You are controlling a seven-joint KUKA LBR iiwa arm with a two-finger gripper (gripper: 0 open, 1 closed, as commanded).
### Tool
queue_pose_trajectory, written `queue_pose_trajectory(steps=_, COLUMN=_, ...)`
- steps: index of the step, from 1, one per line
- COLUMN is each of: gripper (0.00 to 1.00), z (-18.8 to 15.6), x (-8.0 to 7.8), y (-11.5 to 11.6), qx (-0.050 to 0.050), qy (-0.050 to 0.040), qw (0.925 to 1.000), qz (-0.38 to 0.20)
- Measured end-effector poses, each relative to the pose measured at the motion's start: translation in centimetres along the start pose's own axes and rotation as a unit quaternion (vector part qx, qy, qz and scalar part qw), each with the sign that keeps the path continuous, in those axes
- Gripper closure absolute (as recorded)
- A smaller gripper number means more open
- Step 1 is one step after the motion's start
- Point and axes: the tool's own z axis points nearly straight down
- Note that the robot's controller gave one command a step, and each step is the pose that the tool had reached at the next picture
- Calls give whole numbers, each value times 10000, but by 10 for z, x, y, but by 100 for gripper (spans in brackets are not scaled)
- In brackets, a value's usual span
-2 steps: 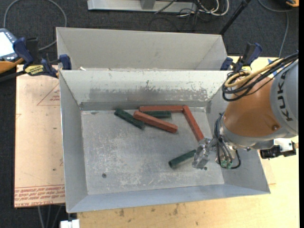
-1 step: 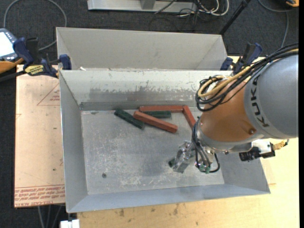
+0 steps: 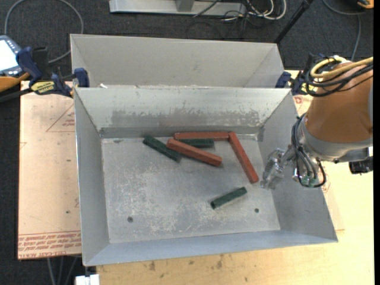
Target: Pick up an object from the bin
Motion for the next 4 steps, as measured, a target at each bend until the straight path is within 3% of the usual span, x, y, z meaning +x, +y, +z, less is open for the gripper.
queue_pose_trajectory(steps=1, gripper=100, z=94, x=-6, y=-4, qx=14, qy=85, qw=9990, qz=446)
queue_pose_trajectory(steps=2, gripper=0, z=90, x=-8, y=-4, qx=4, qy=55, qw=9990, qz=439)
queue_pose_trajectory(steps=3, gripper=0, z=147, x=9, y=59, qx=-6, qy=80, qw=9995, qz=309)
queue_pose_trajectory(steps=4, gripper=100, z=143, x=7, y=56, qx=-3, qy=50, qw=9994, qz=333)
